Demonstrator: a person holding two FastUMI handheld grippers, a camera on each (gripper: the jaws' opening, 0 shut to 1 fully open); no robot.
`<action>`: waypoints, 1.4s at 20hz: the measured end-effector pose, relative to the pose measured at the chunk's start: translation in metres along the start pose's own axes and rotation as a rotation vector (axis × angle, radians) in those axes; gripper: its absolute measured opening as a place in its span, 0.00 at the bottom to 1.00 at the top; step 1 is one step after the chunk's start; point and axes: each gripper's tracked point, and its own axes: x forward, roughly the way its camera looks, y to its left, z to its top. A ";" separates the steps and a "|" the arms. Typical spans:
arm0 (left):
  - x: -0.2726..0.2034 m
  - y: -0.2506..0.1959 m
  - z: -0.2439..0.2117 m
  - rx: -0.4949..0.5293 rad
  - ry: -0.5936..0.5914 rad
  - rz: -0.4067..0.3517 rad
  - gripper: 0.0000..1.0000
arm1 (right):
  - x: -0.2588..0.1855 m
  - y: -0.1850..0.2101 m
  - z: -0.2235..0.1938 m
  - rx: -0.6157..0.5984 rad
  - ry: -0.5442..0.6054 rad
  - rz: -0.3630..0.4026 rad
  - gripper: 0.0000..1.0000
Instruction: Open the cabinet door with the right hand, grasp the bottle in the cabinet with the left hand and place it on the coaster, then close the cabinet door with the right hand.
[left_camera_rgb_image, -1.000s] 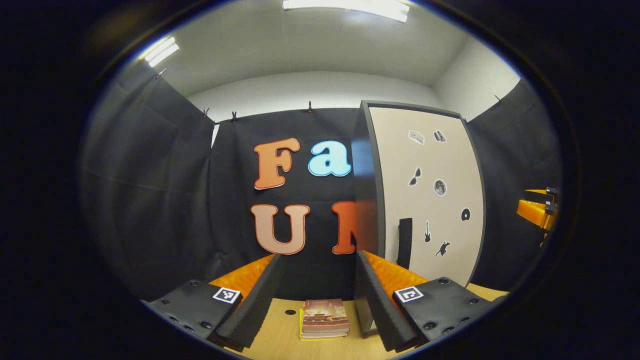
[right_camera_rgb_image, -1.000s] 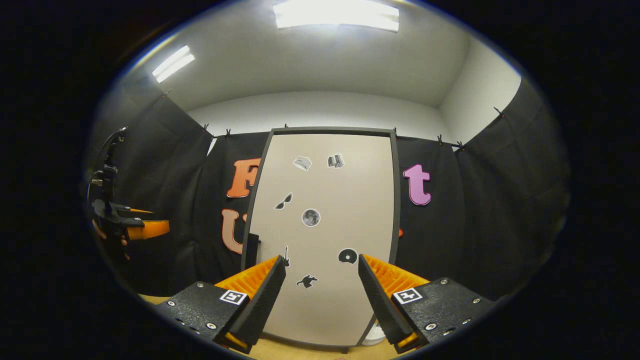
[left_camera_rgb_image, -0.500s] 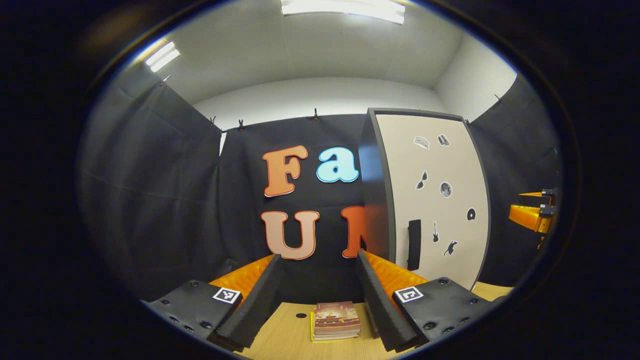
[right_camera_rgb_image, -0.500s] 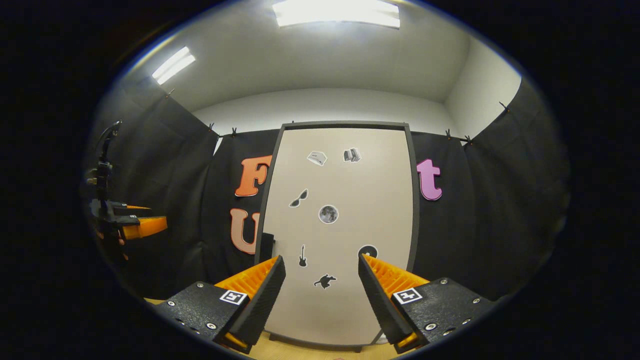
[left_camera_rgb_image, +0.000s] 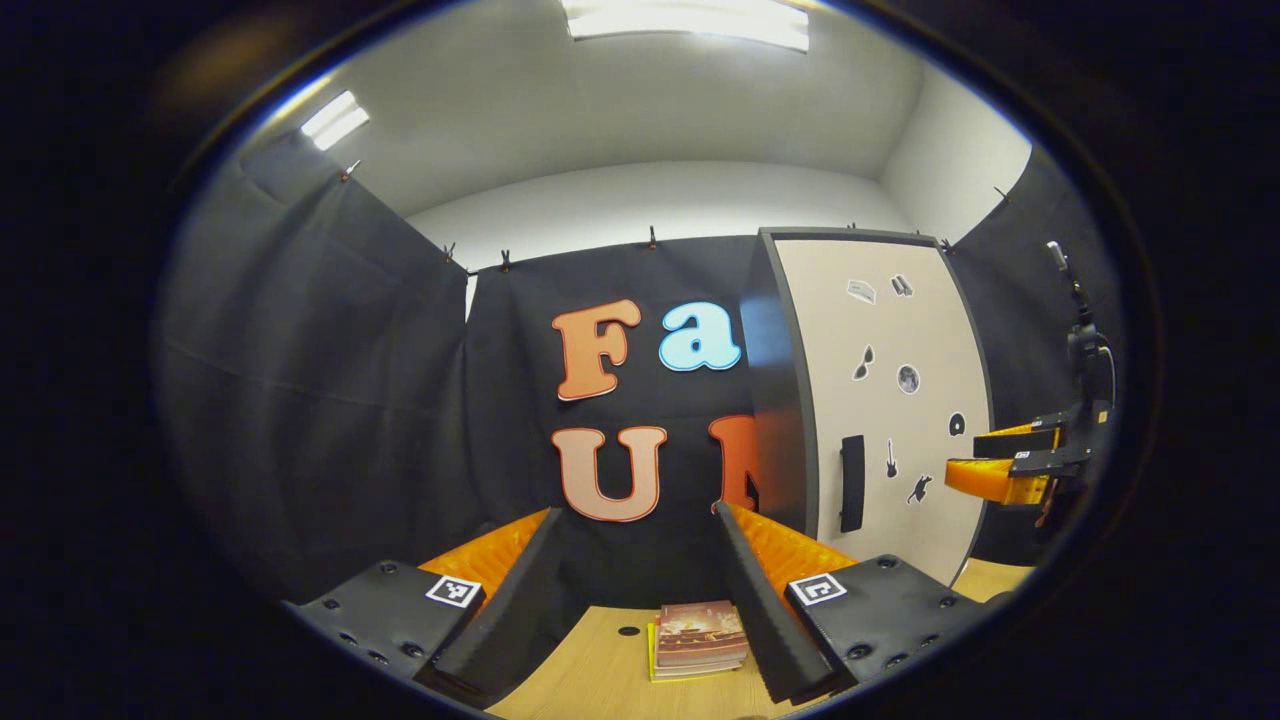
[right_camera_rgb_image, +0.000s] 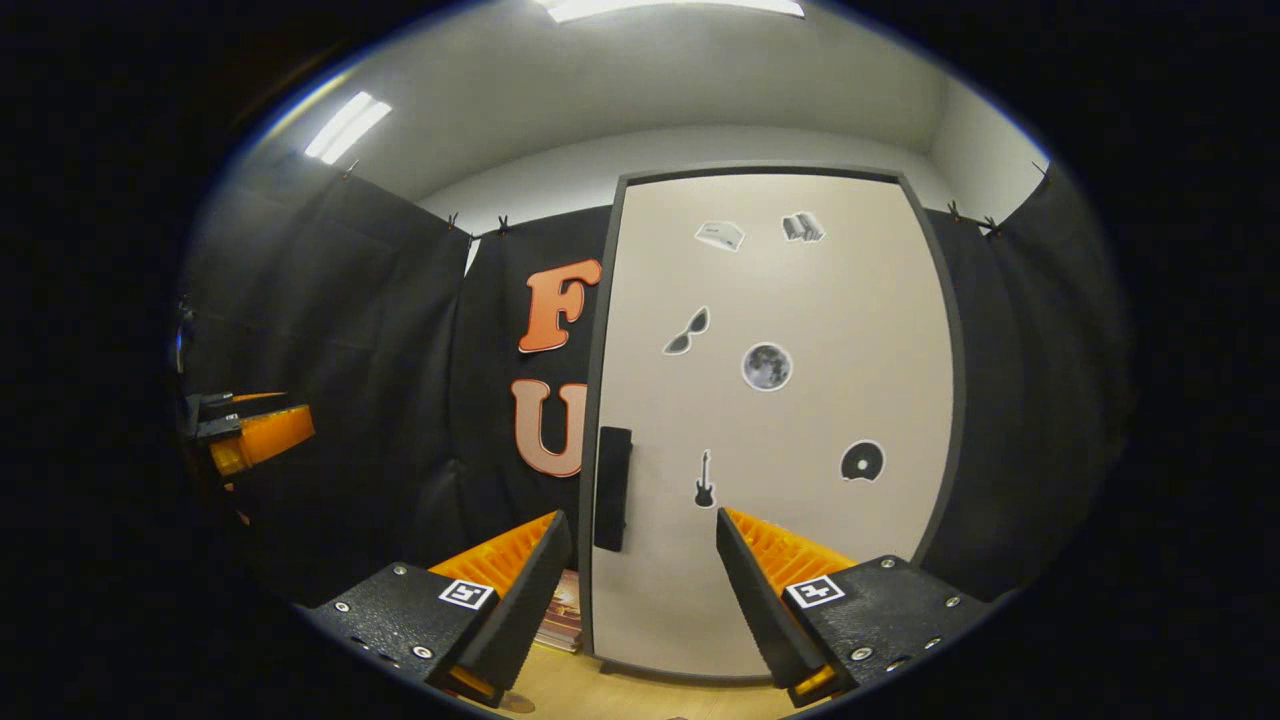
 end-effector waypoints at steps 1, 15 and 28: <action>-0.002 0.006 -0.002 0.001 0.005 0.007 0.96 | 0.012 0.004 -0.006 0.006 0.023 0.003 0.89; -0.016 0.070 -0.034 -0.023 0.079 0.085 0.99 | 0.136 0.019 -0.049 0.131 0.141 -0.112 0.66; 0.006 0.045 -0.058 -0.081 0.157 0.046 0.93 | 0.140 0.014 -0.056 0.098 0.139 -0.115 0.24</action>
